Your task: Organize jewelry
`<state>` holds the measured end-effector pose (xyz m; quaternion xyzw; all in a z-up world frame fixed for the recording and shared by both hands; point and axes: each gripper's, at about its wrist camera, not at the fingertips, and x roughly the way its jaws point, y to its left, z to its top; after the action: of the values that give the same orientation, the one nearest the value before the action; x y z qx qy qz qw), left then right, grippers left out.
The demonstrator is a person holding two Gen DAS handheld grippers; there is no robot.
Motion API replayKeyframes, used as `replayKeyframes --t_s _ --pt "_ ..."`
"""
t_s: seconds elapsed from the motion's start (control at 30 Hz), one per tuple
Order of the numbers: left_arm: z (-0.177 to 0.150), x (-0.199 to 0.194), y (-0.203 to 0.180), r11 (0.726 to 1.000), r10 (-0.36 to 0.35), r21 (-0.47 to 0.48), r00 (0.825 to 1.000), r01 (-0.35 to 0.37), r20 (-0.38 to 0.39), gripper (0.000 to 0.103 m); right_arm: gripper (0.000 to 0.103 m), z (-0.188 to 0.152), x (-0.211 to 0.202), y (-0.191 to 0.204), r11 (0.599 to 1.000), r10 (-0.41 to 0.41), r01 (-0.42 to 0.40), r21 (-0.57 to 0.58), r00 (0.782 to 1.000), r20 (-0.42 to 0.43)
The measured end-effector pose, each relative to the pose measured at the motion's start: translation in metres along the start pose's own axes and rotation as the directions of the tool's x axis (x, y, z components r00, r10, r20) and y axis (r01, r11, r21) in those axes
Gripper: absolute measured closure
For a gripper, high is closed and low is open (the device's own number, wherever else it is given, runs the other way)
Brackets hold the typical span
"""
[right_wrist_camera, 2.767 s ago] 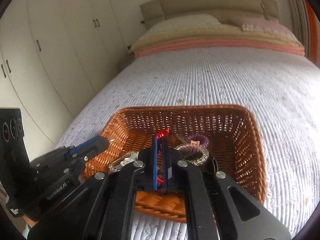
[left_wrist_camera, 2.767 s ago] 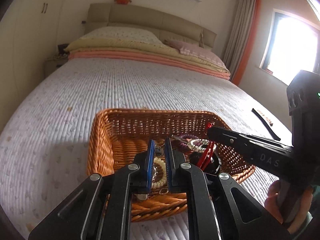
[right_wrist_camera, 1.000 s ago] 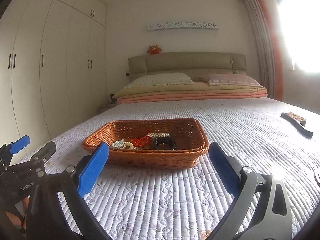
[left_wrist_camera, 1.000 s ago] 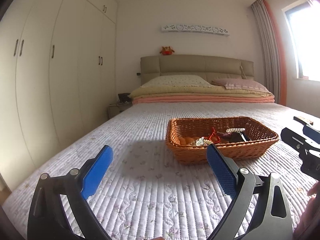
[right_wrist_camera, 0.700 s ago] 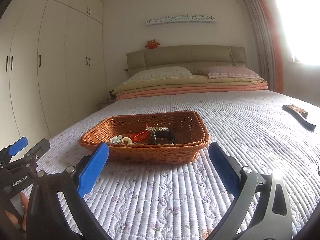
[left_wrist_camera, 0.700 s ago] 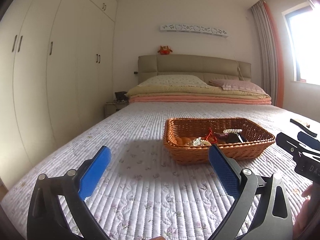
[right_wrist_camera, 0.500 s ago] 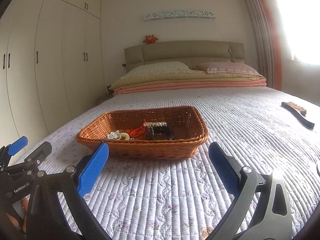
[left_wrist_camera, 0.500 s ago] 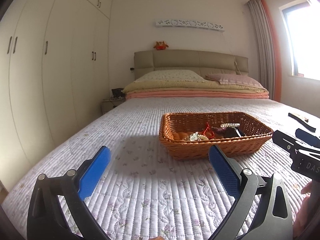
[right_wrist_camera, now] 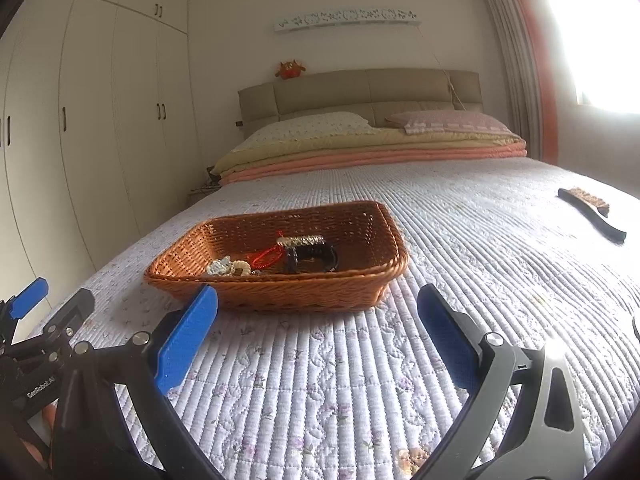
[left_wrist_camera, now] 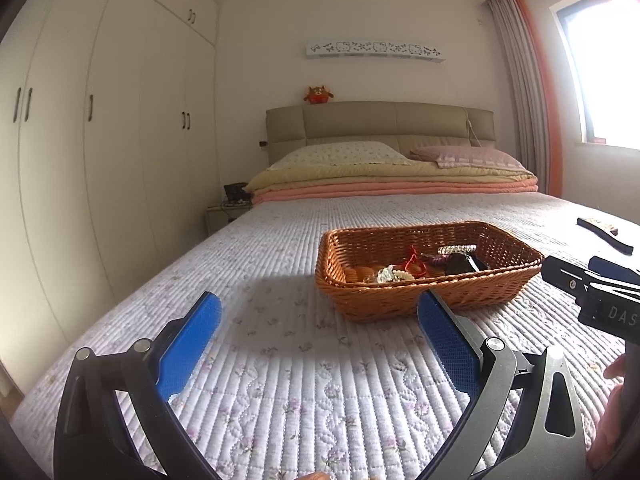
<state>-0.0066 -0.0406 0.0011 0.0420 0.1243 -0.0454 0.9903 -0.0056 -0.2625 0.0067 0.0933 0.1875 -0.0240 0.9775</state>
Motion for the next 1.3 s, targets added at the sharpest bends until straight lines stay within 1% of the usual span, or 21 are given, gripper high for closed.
replayKeyframes --t_s 0.13,0.43,0.7,1.3 --pt "0.0002 0.0 -0.0012 1.0 0.004 0.003 1.0 -0.004 -0.003 0.008 0.007 -0.0001 -0.0012 -0.0036 1.0 0.01 -0.01 0.02 1.0 -0.001" --pt "0.0011 -0.0013 0.0018 1.0 0.01 -0.015 1.0 -0.01 -0.008 0.008 0.007 -0.0011 -0.003 0.0059 1.0 0.001 -0.001 -0.022 1.0 0.007" --pt "0.0016 -0.0023 0.0022 1.0 0.013 -0.012 1.0 -0.013 -0.009 0.007 0.007 0.0001 -0.0024 0.0016 1.0 0.006 -0.006 0.001 1.0 0.001" --pt "0.0016 -0.0012 0.0025 1.0 0.012 -0.011 1.0 -0.012 -0.024 0.007 0.007 0.0003 -0.0037 0.0012 1.0 0.007 -0.007 0.002 1.0 0.001"
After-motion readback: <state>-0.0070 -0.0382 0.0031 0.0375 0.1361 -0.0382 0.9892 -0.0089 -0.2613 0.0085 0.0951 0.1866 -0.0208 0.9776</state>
